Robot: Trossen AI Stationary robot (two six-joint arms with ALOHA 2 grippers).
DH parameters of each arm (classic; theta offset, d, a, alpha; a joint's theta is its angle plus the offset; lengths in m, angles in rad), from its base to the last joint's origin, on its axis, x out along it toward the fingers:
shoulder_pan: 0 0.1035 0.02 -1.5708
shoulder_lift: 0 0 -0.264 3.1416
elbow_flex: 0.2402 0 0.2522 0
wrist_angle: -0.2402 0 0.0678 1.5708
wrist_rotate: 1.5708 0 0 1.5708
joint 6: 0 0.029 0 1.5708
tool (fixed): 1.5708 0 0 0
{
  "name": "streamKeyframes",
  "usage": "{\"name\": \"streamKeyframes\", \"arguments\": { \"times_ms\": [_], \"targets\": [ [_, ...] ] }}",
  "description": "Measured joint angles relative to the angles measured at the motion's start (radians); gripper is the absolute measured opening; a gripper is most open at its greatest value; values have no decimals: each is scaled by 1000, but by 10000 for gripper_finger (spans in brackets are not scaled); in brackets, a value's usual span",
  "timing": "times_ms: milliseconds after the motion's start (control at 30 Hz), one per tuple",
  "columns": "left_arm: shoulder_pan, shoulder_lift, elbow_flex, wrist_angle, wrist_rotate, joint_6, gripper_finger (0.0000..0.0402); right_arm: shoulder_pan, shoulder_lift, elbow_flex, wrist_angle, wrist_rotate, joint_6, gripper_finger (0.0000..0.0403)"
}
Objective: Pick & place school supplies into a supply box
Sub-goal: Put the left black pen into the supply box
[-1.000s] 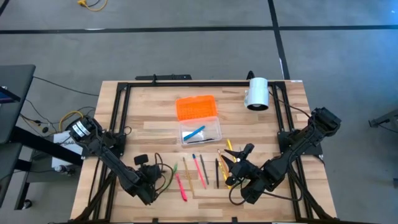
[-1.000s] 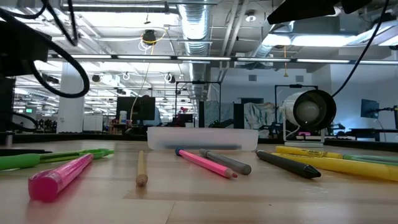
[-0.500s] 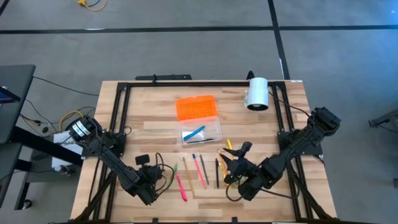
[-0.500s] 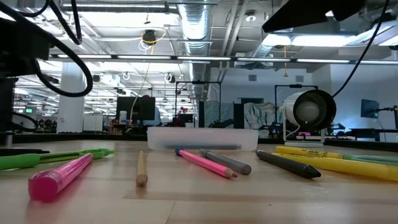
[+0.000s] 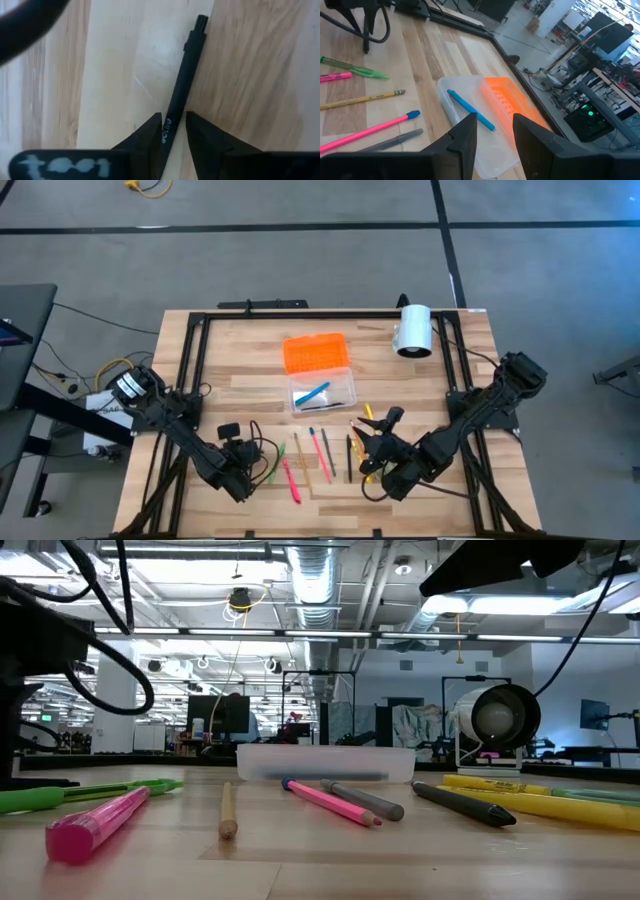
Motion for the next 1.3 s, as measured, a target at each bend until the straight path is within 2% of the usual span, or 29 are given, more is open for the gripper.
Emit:
{"name": "streamKeyframes", "arguments": {
  "times_ms": [133,267,600,833,1133,1300],
  "targets": [
    [16,-4,-35,46,23,14,95,0,0,0,0,0,0,121],
    [19,-7,-40,55,39,32,89,0,0,0,0,0,0,121],
    [22,-26,-47,89,87,58,12,0,0,0,0,0,0,121],
    [21,-25,-46,81,70,42,37,0,0,0,-1,0,0,121],
    [21,-25,-45,68,66,30,18,0,0,0,-1,0,0,121],
    [21,-25,-46,72,65,31,45,0,0,0,-4,0,0,121]
  ]
}}
